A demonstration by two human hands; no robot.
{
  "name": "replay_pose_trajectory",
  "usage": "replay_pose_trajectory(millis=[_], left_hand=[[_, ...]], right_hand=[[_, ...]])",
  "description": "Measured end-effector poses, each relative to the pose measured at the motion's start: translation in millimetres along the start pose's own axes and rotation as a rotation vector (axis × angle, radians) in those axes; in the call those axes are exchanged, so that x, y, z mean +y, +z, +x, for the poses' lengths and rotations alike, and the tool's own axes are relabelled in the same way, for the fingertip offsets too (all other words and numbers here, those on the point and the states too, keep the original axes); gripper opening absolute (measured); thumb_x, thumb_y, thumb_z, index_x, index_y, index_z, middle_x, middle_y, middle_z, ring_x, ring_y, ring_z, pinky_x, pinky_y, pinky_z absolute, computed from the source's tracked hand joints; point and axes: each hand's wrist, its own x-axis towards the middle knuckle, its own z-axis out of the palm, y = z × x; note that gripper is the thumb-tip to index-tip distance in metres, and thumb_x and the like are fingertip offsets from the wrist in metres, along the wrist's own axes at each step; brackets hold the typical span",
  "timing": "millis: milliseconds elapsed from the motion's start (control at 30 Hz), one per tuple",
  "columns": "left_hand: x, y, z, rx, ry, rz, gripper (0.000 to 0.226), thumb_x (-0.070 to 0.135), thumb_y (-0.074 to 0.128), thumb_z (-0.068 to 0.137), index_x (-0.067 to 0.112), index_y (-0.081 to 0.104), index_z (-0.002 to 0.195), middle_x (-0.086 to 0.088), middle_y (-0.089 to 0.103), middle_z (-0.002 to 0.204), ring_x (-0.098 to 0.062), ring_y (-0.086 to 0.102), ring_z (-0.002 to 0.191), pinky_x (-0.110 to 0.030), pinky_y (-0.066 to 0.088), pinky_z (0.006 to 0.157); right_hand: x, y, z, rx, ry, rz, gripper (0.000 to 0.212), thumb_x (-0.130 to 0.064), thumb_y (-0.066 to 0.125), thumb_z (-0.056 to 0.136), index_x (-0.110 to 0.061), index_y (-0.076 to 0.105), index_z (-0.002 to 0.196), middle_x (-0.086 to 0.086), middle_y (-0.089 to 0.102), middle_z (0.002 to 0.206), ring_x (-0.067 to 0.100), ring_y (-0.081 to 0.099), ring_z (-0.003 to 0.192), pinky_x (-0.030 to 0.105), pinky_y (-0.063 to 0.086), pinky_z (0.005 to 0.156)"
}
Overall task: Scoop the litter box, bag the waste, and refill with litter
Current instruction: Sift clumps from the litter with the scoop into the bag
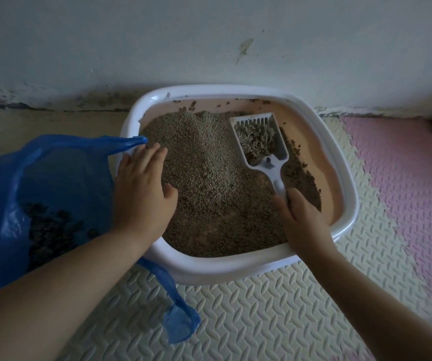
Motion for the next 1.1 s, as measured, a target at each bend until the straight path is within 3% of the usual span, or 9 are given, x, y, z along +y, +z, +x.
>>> replay_pose_trajectory(millis=[100, 633, 867, 1100], left_hand=[[0.6, -0.1, -0.2, 0.004, 0.0, 0.002, 0.059, 0.008, 0.061, 0.082, 0.004, 0.045, 0.138, -0.011, 0.042, 0.146, -0.027, 0.027, 0.138, -0.044, 0.017, 0.117], [-0.1, 0.2, -0.3, -0.003, 0.012, 0.015, 0.06, 0.009, 0.06, 0.081, 0.003, 0.045, 0.138, -0.011, 0.042, 0.146, -0.027, 0.028, 0.139, -0.044, 0.016, 0.117], [-0.3, -0.3, 0.2, -0.006, 0.016, 0.02, 0.06, 0.01, 0.059, 0.082, 0.004, 0.043, 0.14, -0.01, 0.041, 0.147, -0.026, 0.027, 0.14, -0.043, 0.014, 0.118], [-0.2, 0.5, -0.1, 0.003, 0.004, 0.016, 0.059, 0.01, 0.06, 0.082, 0.004, 0.045, 0.139, -0.01, 0.041, 0.146, -0.027, 0.026, 0.14, -0.042, 0.014, 0.118]], right_hand=[[1.4, 1.8, -0.2, -0.004, -0.016, -0.03, 0.03, -0.042, 0.042, 0.096, -0.021, 0.04, 0.074, -0.004, 0.047, 0.06, 0.012, 0.047, 0.055, 0.037, 0.04, 0.056], [7.3, 0.1, 1.8, -0.07, -0.074, 0.061, 0.033, -0.039, 0.046, 0.097, -0.021, 0.039, 0.07, -0.009, 0.038, 0.057, 0.008, 0.038, 0.051, 0.03, 0.03, 0.052], [10.9, 0.6, 5.9, -0.129, -0.081, 0.098, 0.038, -0.043, 0.047, 0.096, -0.013, 0.047, 0.073, -0.006, 0.039, 0.058, 0.009, 0.037, 0.05, 0.032, 0.033, 0.053], [11.1, -0.1, 6.8, -0.136, -0.084, 0.113, 0.04, -0.047, 0.044, 0.097, -0.016, 0.045, 0.071, -0.008, 0.038, 0.057, 0.008, 0.036, 0.05, 0.032, 0.034, 0.053]])
